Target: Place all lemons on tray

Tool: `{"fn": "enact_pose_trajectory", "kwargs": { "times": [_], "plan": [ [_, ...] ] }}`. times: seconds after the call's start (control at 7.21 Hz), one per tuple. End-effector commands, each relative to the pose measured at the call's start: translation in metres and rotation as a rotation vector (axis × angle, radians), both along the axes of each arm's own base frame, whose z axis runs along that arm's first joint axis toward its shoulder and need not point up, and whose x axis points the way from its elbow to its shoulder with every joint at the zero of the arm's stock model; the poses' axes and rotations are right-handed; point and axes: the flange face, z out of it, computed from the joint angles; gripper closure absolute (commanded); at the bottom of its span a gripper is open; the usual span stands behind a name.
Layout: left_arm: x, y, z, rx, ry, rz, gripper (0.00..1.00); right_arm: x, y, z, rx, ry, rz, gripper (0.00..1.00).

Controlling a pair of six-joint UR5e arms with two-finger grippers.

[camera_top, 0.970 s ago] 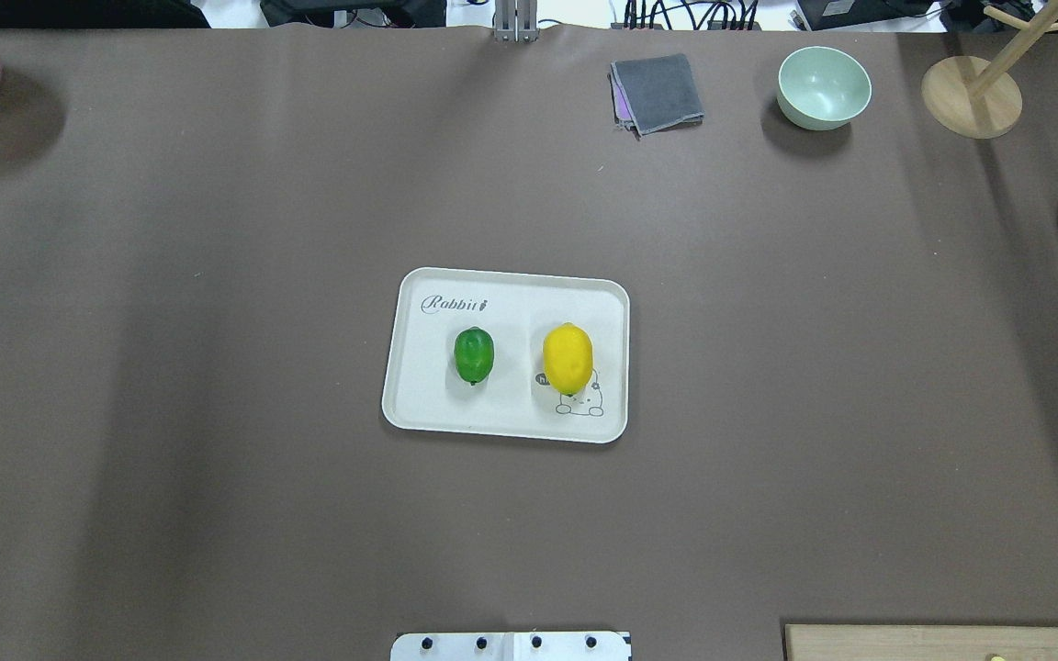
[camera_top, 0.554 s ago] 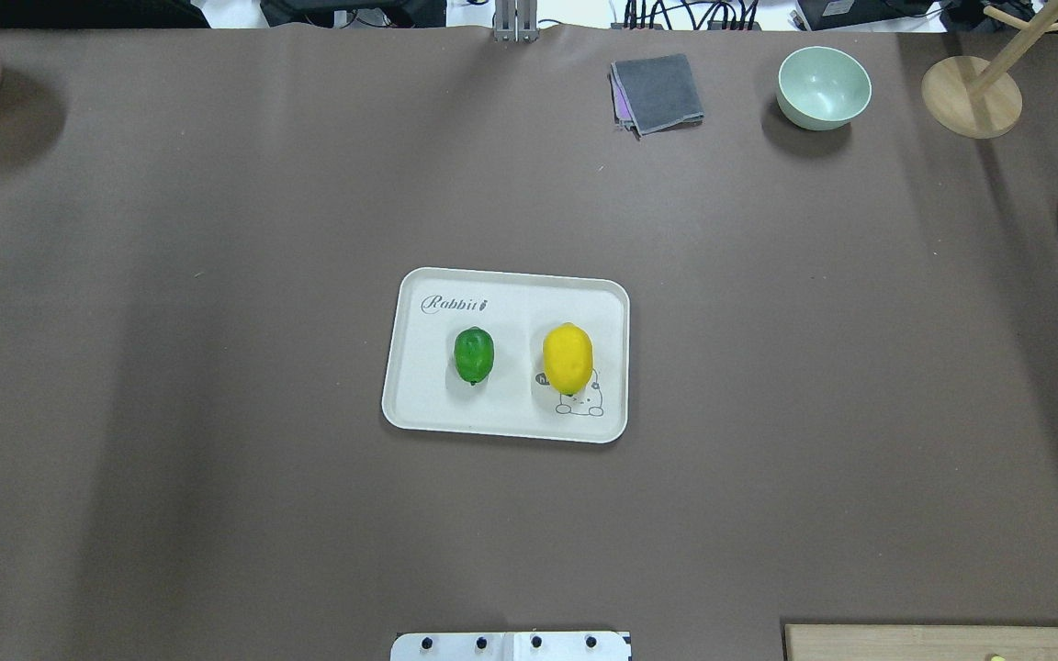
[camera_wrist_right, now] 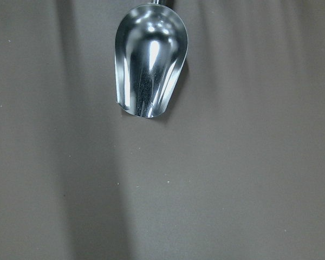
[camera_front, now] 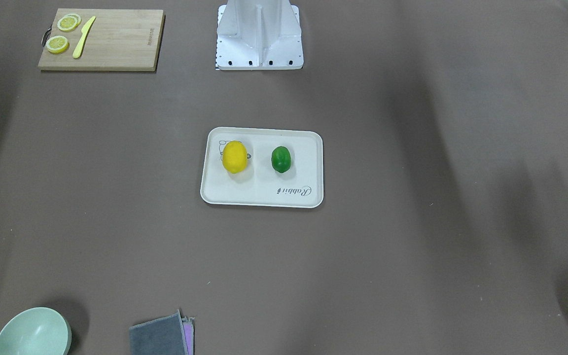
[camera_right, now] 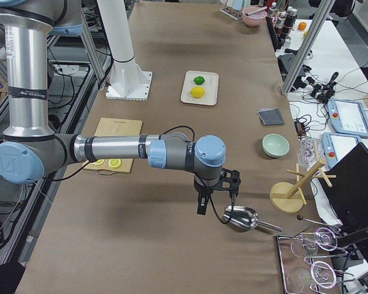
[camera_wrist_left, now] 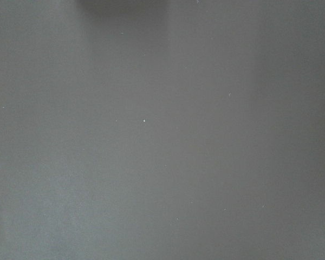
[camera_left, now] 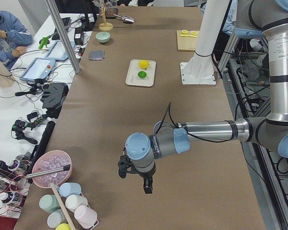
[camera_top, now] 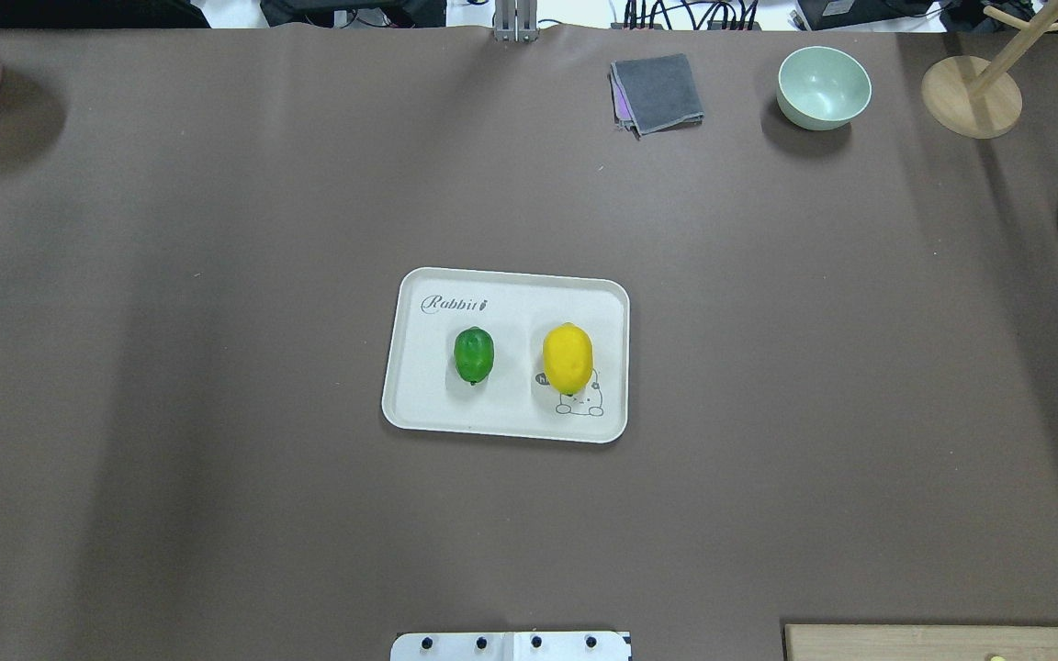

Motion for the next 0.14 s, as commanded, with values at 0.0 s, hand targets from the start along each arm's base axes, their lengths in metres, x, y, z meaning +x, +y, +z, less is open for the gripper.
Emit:
{"fn": "enact_pose_trajectory", "kwargs": {
  "times": [0.0],
  "plan": [
    [-0.0002, -0.0010, -0.0020, 0.005, -0.002, 0.000, 0.02, 0.0000, 0.0000, -0.0001, 0.000, 0.000, 0.000, 0.00]
  ]
}}
